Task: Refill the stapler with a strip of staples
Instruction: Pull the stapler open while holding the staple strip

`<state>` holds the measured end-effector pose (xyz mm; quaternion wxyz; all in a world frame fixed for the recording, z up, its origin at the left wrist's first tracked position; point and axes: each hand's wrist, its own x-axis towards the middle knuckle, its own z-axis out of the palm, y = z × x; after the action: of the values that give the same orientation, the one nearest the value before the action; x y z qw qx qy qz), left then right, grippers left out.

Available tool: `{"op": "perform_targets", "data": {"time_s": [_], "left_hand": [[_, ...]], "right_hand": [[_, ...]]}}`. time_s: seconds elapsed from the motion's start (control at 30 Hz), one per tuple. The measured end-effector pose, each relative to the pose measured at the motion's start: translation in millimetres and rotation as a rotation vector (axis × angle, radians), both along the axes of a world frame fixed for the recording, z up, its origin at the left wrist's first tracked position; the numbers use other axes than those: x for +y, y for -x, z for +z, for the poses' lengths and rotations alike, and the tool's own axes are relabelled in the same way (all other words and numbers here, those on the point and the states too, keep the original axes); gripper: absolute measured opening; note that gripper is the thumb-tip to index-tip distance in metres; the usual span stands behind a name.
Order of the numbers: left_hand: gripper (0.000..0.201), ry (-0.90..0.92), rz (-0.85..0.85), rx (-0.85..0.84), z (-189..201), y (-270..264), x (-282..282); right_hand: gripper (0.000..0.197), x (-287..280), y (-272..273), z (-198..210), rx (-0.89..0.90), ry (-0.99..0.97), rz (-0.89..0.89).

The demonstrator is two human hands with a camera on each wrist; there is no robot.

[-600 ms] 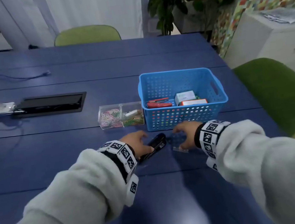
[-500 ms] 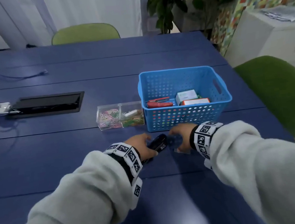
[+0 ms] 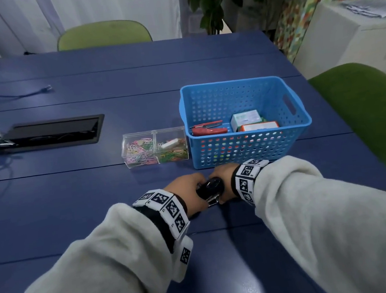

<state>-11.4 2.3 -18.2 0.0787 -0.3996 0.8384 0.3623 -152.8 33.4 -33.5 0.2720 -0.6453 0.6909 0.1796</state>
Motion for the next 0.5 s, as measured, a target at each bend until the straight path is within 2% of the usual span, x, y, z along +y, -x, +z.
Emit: {"op": "perform_targets", "data": {"time_s": [0.27, 0.5], "left_hand": [[0.026, -0.022, 0.144, 0.240, 10.4, -55.2, -0.4], [0.023, -0.098, 0.274, 0.228, 4.3, -103.2, -14.3]], "right_hand": [[0.032, 15.1, 0.3, 0.3, -0.042, 0.019, -0.027], [0.033, 18.0, -2.4, -0.6, -0.045, 0.019, -0.047]]}}
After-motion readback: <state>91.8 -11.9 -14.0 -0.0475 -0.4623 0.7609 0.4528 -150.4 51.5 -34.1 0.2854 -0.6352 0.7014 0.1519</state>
